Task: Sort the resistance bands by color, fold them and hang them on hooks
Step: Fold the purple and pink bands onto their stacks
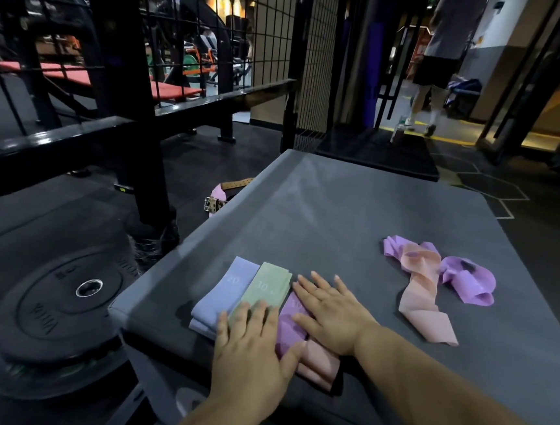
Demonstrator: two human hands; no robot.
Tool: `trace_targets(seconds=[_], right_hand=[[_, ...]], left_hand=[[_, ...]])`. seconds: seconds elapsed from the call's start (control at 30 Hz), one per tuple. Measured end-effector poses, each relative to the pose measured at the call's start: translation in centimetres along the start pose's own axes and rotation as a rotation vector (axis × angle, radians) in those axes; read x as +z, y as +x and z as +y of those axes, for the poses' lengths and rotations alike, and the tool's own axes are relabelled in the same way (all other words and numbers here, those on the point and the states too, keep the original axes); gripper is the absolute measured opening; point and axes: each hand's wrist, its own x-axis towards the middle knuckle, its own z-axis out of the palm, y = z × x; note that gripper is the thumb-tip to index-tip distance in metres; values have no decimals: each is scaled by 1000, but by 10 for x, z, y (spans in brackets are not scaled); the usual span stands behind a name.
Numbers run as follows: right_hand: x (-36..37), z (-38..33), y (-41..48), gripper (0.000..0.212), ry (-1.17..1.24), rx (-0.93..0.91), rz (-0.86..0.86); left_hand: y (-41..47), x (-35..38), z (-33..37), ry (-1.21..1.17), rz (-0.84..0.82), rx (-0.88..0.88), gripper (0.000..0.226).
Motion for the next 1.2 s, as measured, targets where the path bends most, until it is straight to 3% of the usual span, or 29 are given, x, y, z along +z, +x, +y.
trace_targets(seconds=[0.17,0.33,0.6,0.73,0.83,0.93,1.07,1.2], right_hand=[[-1,-2,1,71,-34,12,-22],[2,1,4,68,-40,14,-30],[0,0,2,63,-16,19,-19],[-6,-1,0,61,31,25,-10],[-10,-2,-1,57,114,39,24],[-14,0,-4,55,157,68,64],[-19,8,-14,52,181,131,163],[-19,28,-39,44,170,304,269]], left_hand=[[-1,3,-1,43,12,16,67],[0,3,-1,43,17,46,53],[2,3,-1,43,-10,22,51],[4,-3,2,34,-54,20,69],[5,-12,4,16,-63,18,64],[7,-24,9,38,-72,-18,81],[10,-39,21,23,-87,-52,61],[13,-46,41,-7,-81,-30,57]])
